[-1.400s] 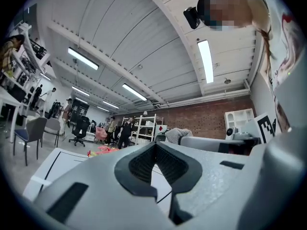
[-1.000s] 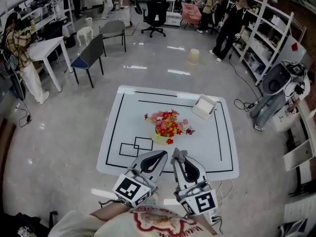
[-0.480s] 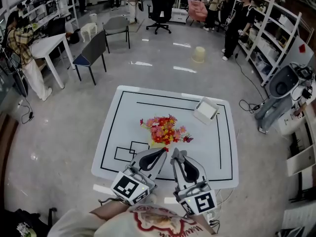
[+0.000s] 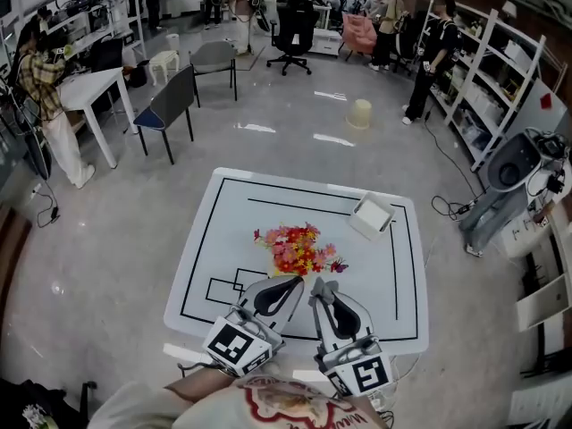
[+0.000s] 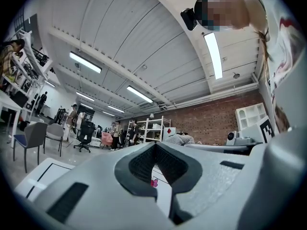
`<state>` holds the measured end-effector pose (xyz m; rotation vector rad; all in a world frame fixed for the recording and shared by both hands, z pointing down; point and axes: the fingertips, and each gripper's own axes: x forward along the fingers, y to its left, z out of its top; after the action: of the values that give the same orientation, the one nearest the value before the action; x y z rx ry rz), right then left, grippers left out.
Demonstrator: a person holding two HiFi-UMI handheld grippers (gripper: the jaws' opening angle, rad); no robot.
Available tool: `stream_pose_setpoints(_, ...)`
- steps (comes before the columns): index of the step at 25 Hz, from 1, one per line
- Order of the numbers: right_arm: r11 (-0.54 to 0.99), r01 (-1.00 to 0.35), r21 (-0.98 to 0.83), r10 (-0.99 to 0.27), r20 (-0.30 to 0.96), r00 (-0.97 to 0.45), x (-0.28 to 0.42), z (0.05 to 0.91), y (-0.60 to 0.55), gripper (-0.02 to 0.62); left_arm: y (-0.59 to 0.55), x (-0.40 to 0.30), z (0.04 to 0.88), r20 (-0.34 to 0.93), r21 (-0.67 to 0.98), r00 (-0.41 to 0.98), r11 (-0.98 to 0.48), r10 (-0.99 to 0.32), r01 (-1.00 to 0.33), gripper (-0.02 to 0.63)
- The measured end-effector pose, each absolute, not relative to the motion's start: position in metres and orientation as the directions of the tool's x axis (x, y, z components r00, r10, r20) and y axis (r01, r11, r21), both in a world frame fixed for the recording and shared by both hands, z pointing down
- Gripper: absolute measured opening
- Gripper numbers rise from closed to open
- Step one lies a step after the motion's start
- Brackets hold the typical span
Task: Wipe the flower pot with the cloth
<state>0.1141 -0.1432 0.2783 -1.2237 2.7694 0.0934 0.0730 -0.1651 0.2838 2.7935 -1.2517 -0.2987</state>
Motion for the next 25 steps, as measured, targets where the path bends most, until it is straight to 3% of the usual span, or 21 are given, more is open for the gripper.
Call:
stream_pose_setpoints(11,0.699,-0.715,0.017,-0.707,-0.131,-0.695,0.112,0.272,-0.160,0.055,-0.180,0.060,0.288,-0.124,0.144,0.619,-0.631,-0.776,-0.762,0.002)
stream_pose_setpoints(21,0.673,-0.721,0.164,-0.705,-0.153,-0.693,0.127,0.257,-0.219,0.055,-0.230,0.039,0.282,-0.120,0.162,0.609,-0.620,-0.784,-0.767,0.002)
stream_pose_setpoints(25,0.682,-0.721,0.120,-0.713,-0.107,-0.693,0.127,0.263,-0.241,0.055,-0.253,0.039,0.286,-0.099,0.155,0.635,-0.642,-0.766,-0.751,0.002)
